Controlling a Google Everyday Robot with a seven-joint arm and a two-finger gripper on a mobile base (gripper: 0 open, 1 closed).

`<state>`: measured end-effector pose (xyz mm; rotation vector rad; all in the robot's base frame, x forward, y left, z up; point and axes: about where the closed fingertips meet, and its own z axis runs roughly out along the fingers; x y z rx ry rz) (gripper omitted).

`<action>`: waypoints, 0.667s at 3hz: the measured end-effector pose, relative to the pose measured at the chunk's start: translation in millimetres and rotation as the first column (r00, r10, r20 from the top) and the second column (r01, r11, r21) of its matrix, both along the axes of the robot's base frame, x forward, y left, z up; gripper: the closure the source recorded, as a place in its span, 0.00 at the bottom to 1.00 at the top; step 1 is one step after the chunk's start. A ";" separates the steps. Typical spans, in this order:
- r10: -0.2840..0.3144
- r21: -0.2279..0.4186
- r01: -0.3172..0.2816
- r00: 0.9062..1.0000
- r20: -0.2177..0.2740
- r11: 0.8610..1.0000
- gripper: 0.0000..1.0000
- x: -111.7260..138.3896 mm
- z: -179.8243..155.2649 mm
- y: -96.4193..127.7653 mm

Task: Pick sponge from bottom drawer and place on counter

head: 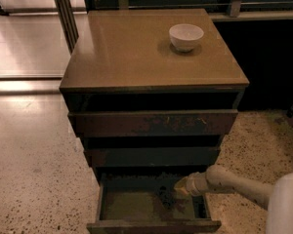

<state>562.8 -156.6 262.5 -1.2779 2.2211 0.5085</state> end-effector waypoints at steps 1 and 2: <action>0.000 0.000 0.000 1.000 0.000 1.000 1.00 0.0 0.0 0.0; 0.000 -0.015 0.000 1.000 -0.006 1.000 0.88 -5.3 -6.1 0.5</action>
Offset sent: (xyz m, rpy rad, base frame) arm -0.0143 -0.0028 -0.0161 -0.0520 0.0120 -0.0063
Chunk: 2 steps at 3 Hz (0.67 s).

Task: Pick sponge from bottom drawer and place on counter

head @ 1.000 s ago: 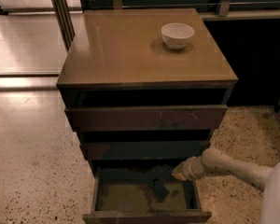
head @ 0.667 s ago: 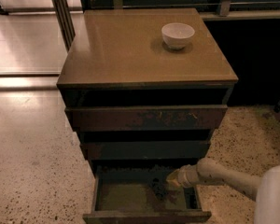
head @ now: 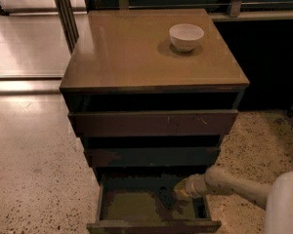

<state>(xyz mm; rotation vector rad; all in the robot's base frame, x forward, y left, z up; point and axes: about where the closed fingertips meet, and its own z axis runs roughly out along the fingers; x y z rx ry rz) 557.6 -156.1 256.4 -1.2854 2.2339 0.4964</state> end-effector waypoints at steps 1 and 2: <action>0.018 -0.016 -0.018 1.000 -0.002 1.000 0.65 -6.9 -16.3 8.5; 0.035 -0.014 -0.035 0.999 -0.022 0.999 0.41 -12.9 -41.3 19.0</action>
Offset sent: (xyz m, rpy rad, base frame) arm -0.0179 0.0281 -0.0742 -0.0116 0.0475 0.0489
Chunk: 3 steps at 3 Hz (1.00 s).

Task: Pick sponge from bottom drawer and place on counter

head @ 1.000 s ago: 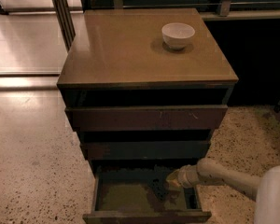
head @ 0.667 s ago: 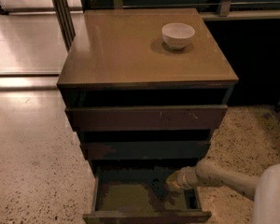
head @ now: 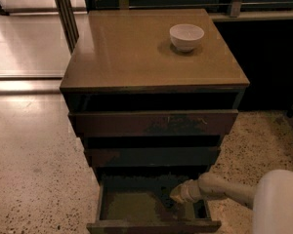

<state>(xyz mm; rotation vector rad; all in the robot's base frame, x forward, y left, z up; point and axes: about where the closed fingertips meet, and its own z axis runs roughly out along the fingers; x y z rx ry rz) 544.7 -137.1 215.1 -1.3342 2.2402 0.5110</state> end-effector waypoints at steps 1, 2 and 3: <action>0.003 0.013 -0.003 1.000 -0.024 1.000 0.29 -2.7 -23.3 5.9; -0.001 0.028 0.002 0.999 -0.037 1.000 0.30 -1.6 -41.3 8.8; -0.010 0.038 0.012 0.999 -0.042 0.999 0.28 1.9 -53.9 9.8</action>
Offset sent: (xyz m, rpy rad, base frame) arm 0.0034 0.0077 -0.0603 0.0418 0.0463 -0.0133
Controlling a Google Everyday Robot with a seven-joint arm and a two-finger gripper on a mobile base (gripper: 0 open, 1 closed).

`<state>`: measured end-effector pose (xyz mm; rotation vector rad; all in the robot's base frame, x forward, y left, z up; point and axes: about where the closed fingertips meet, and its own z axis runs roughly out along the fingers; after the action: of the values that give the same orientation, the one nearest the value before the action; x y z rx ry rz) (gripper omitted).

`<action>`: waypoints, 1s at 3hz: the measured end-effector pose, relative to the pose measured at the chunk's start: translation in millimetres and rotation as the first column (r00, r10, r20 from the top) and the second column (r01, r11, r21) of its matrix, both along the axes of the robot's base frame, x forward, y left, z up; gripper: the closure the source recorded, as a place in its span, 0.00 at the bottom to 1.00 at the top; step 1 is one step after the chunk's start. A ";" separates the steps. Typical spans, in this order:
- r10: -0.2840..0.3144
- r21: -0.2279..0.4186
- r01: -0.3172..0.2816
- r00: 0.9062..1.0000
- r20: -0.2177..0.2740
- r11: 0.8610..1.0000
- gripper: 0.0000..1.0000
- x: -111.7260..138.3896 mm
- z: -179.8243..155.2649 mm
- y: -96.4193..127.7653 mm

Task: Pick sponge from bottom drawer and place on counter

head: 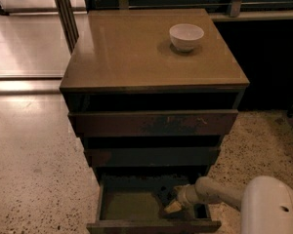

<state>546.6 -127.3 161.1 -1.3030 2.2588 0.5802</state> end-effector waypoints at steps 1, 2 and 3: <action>-0.002 0.014 0.002 1.000 0.008 1.000 0.26 3.0 -12.0 2.7; 0.005 0.019 -0.006 1.000 0.029 1.000 0.20 6.6 -23.4 5.8; 0.029 0.006 -0.030 0.998 0.062 1.000 0.21 8.5 -31.8 10.1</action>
Offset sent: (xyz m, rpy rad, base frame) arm 0.0141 0.0051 -0.0347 0.0219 -0.0621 0.0113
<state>555.1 -117.3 129.3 -1.3347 2.1889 0.5498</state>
